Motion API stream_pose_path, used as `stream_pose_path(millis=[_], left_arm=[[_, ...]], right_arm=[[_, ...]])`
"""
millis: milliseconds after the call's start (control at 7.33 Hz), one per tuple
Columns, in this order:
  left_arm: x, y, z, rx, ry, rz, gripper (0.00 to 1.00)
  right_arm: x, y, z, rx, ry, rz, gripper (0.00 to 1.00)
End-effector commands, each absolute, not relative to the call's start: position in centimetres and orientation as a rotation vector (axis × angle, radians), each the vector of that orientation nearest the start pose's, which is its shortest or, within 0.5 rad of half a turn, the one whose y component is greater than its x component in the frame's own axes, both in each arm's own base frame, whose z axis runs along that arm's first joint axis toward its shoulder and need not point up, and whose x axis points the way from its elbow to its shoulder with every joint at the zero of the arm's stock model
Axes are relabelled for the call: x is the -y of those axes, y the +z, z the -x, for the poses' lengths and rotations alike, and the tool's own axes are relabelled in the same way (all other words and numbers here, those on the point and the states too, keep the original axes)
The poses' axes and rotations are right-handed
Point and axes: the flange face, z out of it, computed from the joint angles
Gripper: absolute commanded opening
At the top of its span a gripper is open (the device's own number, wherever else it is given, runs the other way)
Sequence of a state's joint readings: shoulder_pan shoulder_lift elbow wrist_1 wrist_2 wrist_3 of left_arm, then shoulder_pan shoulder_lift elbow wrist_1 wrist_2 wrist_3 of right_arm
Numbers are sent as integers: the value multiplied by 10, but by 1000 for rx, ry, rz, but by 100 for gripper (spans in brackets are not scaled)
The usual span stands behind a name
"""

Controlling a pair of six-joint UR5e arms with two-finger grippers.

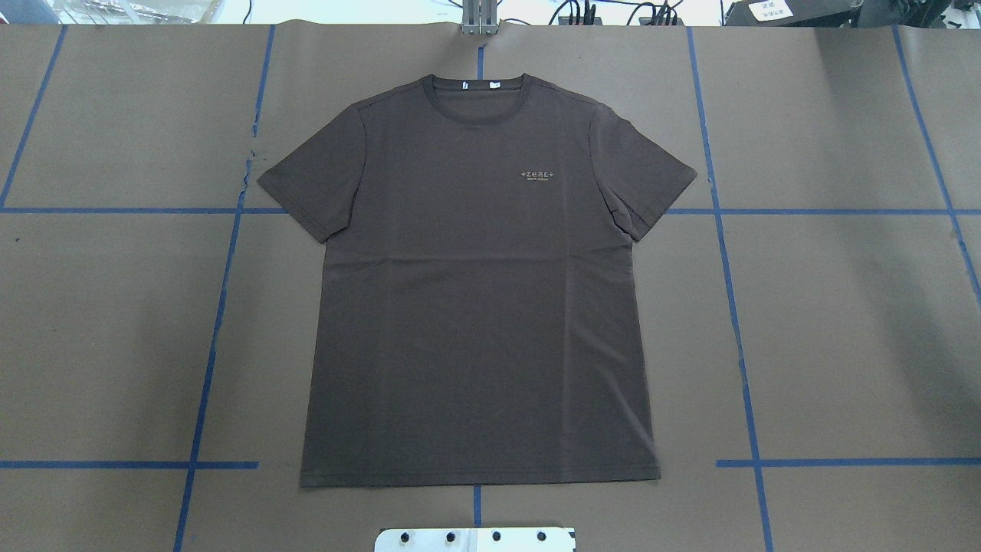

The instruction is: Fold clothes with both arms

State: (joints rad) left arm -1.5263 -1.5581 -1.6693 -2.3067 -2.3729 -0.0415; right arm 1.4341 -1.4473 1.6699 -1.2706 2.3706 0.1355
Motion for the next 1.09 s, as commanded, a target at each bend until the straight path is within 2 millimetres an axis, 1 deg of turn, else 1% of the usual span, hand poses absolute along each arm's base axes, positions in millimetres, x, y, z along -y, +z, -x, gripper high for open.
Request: stream_pose_path(millis=[0, 136, 273, 409, 545, 682, 818, 955], left_arm=[[506, 528, 39, -789, 335, -748, 100], [506, 528, 39, -789, 335, -748, 100], [506, 528, 39, -789, 335, -748, 100], [506, 528, 39, -789, 335, -748, 100], [506, 528, 39, -789, 336, -748, 100], [506, 528, 39, -789, 336, -748, 100], [506, 528, 39, -789, 336, -748, 100], [506, 528, 39, -789, 336, -748, 100]], right_arm=[[586, 475, 114, 920, -73, -413, 100], [605, 462, 175, 952, 16, -445, 99], [612, 449, 237, 949, 88, -462, 90], [620, 430, 295, 947, 156, -453, 83], [618, 430, 336, 923, 199, -451, 77], [614, 438, 351, 897, 204, -457, 74], [613, 450, 359, 878, 203, -444, 72], [612, 456, 366, 860, 205, -445, 70]])
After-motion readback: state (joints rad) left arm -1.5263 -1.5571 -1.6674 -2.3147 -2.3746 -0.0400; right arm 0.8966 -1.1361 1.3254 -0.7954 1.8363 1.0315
